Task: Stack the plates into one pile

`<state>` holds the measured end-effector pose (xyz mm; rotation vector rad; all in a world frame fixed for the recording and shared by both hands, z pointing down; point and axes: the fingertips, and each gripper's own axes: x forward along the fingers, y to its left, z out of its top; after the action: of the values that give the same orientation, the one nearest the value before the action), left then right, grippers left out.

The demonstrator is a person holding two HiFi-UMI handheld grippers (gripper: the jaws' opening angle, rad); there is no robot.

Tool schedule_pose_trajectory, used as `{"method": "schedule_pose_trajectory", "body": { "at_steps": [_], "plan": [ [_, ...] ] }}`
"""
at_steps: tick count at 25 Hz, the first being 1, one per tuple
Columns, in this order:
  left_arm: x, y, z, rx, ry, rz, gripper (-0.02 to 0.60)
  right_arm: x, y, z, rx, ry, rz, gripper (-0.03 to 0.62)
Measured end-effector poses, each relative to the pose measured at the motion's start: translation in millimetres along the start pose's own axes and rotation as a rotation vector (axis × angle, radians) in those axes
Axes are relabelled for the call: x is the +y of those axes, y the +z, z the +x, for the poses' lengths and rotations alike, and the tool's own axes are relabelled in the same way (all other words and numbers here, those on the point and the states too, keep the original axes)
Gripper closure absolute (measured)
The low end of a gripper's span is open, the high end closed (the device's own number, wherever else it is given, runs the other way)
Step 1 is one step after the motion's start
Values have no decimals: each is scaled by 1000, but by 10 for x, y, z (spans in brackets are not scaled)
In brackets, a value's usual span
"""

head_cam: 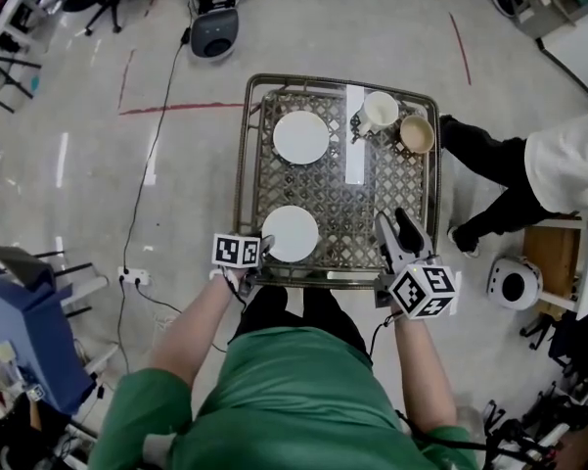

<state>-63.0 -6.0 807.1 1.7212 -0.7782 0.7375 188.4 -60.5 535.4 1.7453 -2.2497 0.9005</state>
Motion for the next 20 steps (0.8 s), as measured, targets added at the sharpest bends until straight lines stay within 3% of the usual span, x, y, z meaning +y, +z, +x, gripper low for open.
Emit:
{"method": "schedule_pose_trajectory", "body": {
  "at_steps": [3, 6, 14, 20],
  "plan": [
    [60, -10, -9, -9, 3, -30, 505, -4, -14, -16, 2, -1, 10, 393],
    [13, 50, -50, -49, -47, -76, 521, -22, -26, -34, 4, -2, 20, 395],
    [-389, 361, -293, -141, -221, -85, 551, 11, 53, -40, -27, 9, 36, 408],
    [-582, 578, -453, -204, -277, -75, 553, 64, 110, -15, -36, 22, 42, 410]
  ]
}}
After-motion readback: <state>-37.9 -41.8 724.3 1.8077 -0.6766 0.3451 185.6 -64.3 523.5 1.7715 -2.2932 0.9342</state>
